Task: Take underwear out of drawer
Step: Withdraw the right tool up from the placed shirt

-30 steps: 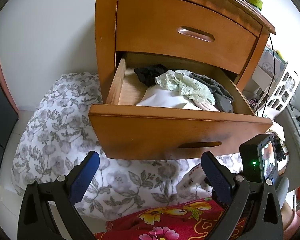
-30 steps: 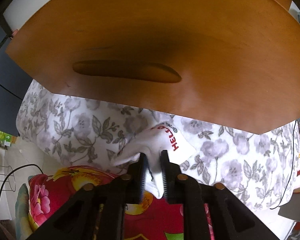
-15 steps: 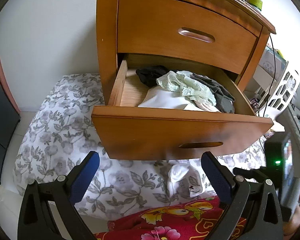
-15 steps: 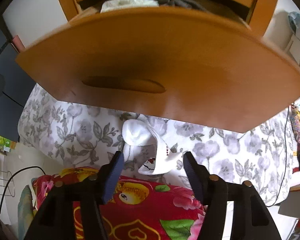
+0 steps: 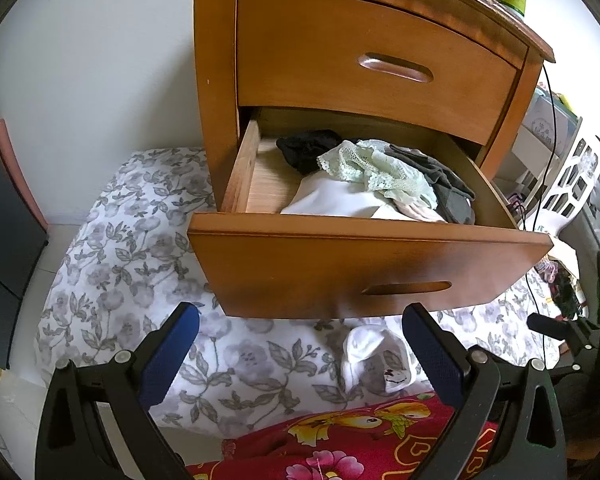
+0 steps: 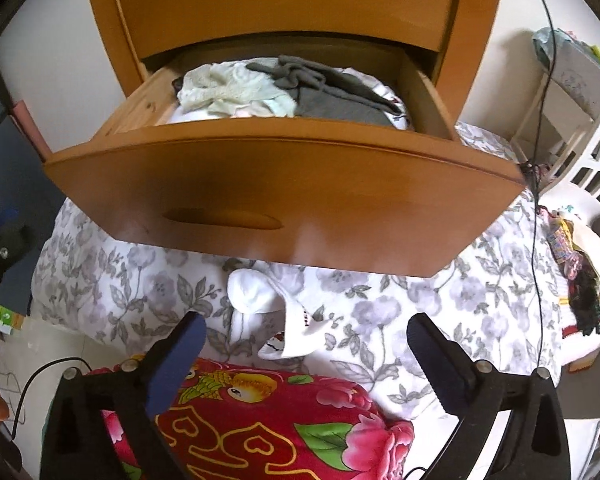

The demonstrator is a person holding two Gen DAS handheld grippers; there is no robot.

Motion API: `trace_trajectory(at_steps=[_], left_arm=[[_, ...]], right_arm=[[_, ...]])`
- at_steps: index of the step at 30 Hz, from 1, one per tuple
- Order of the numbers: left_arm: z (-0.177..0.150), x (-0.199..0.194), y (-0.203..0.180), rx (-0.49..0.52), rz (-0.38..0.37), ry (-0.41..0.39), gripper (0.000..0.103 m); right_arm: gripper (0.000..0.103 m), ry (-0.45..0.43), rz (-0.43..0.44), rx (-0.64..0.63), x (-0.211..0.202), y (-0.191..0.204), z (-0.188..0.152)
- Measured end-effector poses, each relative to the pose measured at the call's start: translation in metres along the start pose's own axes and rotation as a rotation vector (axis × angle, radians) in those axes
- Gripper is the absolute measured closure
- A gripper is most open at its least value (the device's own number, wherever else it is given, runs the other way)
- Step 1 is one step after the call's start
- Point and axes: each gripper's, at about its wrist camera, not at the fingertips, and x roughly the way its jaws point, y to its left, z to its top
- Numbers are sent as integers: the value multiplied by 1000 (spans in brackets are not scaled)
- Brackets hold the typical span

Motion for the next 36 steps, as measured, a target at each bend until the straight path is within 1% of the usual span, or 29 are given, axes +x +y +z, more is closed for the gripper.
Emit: trace_trajectory(at_steps=[3,10,13,21,25,29,31,33,36], left_arm=[[0,0,0,1,5,0,2],[1,0,-3,3,4,-9,2],[3,-1,-5,11,1,-15,2],[17,-14,-9,27,-32,-68,2],[32,-22,-13,48,-43,-110,2],[47,-28,-18,70,-51,-136,2],[58,-29,-20,83,-52,-144,2],[69,-31,-21,89,-68,-149,2],[84,-29,-24,93,-76,-138,2]], right_arm=[[0,-19,-7,15,-6,-4,1],[0,-95,-10,53,-26,-17,4],[0,-108,-6,59,-30,-20,4],[0,-134,0,62,-38,-25,5],[0,-156,-1,68,-45,-29,7],[0,-170,-1,76,-50,-35,7],[0,-175,-1,79,-51,-36,7],[0,-176,4,85,-50,-39,7],[0,-172,6,88,-48,-41,8]])
